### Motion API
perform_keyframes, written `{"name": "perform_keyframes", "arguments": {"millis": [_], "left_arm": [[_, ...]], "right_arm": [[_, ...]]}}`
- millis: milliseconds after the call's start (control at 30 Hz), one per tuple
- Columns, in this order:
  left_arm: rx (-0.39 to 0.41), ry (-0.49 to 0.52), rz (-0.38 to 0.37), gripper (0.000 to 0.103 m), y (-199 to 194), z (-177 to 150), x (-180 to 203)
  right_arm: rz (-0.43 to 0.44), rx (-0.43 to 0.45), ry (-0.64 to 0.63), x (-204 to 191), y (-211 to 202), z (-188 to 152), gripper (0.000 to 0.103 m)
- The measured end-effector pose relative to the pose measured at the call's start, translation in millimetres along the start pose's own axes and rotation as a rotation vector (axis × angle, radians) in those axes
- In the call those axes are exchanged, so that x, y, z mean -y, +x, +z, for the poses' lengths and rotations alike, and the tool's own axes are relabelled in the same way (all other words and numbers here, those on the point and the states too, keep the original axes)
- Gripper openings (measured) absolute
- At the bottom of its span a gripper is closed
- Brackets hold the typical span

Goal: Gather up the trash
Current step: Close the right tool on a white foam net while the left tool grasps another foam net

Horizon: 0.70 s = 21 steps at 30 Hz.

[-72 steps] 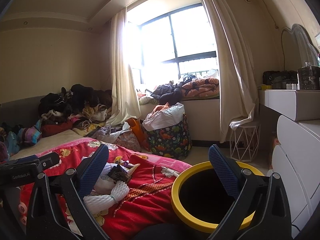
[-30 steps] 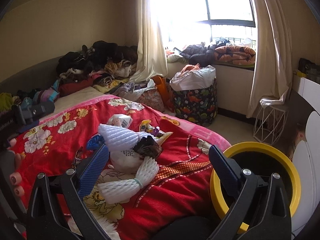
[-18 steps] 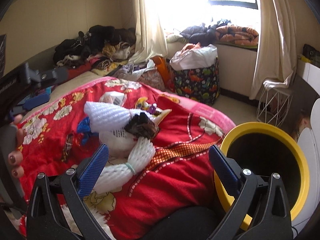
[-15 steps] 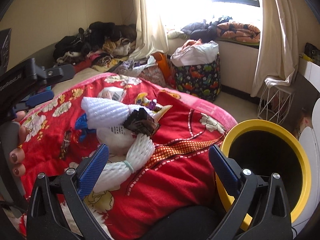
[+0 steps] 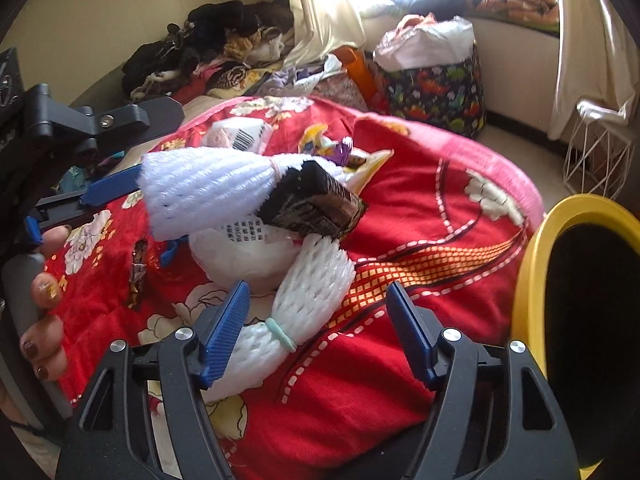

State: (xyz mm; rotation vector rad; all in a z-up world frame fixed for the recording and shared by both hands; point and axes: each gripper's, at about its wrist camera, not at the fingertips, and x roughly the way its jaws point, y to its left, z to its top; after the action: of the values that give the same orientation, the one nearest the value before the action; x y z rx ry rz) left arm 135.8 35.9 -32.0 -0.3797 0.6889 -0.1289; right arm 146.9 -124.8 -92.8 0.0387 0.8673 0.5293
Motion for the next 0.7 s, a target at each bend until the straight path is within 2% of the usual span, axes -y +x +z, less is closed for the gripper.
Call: {"name": "perform_keyframes", "arguments": {"millis": [100, 167, 200, 267, 333, 467, 700], "left_arm": [[-0.023, -0.004, -0.015, 0.064, 4, -3, 1], [-0.036, 0.001, -0.031, 0.057, 6, -6, 4], [-0.04, 0.007, -0.036, 0.055, 6, -8, 6], [-0.05, 0.017, -0.044, 0.043, 8, -8, 10], [-0.054, 0.032, -0.049, 0.032, 9, -9, 15], [-0.022, 0.057, -0.063, 0.02, 4, -7, 22], [0.055, 0.106, -0.079, 0.016, -10, 1, 42]], "right_arm": [[0.039, -0.045, 0.028, 3, 10, -2, 0.055], [0.084, -0.074, 0.042, 5, 15, -5, 0.037], [0.095, -0.079, 0.047, 6, 16, -7, 0.031], [0.11, -0.07, 0.057, 8, 13, -11, 0.024], [0.113, -0.048, 0.067, 10, 7, -12, 0.021], [0.116, 0.005, 0.104, 18, -12, -14, 0.02], [0.111, 0.091, 0.145, 37, -50, -7, 0.02]]}}
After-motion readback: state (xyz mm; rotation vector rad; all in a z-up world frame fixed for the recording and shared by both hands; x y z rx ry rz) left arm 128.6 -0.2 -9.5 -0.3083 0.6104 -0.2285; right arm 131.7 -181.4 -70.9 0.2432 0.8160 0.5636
